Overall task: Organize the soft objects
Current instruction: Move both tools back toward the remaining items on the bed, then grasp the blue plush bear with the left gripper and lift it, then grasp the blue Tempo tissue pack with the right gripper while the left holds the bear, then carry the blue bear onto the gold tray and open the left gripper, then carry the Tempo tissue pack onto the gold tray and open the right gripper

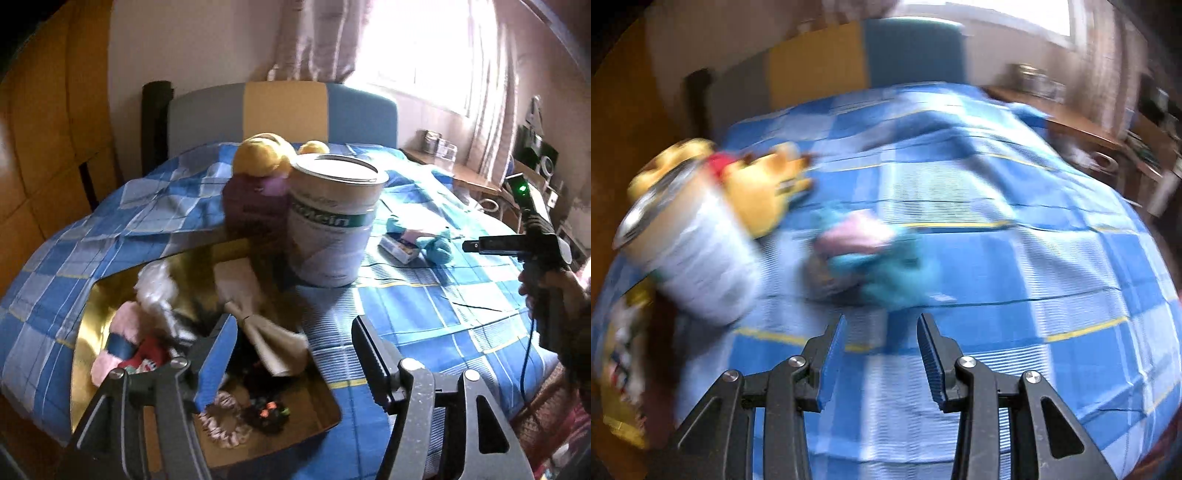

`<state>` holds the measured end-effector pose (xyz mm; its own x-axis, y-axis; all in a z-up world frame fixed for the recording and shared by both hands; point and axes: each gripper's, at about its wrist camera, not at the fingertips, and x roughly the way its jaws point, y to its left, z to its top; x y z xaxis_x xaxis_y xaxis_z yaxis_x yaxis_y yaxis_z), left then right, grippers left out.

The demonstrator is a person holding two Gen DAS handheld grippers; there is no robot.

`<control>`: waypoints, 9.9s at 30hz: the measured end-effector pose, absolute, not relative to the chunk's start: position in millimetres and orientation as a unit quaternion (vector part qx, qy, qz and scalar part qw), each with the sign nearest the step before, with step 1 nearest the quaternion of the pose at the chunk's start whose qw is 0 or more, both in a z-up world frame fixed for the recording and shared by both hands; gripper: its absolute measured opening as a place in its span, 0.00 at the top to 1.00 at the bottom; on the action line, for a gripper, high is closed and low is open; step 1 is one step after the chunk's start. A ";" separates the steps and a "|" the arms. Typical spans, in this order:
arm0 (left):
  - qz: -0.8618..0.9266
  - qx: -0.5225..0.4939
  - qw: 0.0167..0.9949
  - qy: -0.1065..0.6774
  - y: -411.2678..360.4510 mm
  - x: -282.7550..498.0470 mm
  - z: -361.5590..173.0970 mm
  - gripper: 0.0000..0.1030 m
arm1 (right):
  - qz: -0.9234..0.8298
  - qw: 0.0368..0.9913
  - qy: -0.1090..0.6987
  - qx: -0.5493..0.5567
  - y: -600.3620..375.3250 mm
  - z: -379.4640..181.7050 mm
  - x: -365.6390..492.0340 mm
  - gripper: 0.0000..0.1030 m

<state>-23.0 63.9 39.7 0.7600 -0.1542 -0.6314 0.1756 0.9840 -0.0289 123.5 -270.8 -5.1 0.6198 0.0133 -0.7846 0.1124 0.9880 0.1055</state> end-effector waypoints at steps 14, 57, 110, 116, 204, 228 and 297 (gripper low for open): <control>-0.169 0.039 0.911 0.375 -13.9 10.1 30.3 0.36 | -0.164 0.861 0.411 0.252 -374.9 -26.6 106.9 0.62; -0.253 0.176 0.886 0.346 -257.6 172.8 -2.0 0.50 | -0.115 0.819 0.388 0.406 -403.8 -39.4 92.4 0.61; -0.243 -0.081 0.839 0.479 -108.8 74.1 -50.6 0.21 | -0.121 0.816 0.427 0.372 -397.7 -49.1 99.3 0.62; -0.275 -0.024 0.842 0.464 -113.1 64.7 -59.2 0.52 | -0.111 0.824 0.435 0.345 -388.0 -46.8 105.7 0.62; -0.243 0.047 0.894 0.374 -61.1 -5.5 4.5 0.53 | -0.033 0.846 0.532 0.021 -281.9 -87.3 162.9 0.47; -0.014 -0.074 0.929 0.361 134.1 0.7 20.7 0.53 | -0.032 0.848 0.528 0.015 -280.3 -86.7 162.9 0.47; 0.140 -0.102 0.929 0.327 232.2 -42.6 13.4 0.02 | 0.248 0.838 0.470 -0.127 102.7 -58.2 97.6 0.49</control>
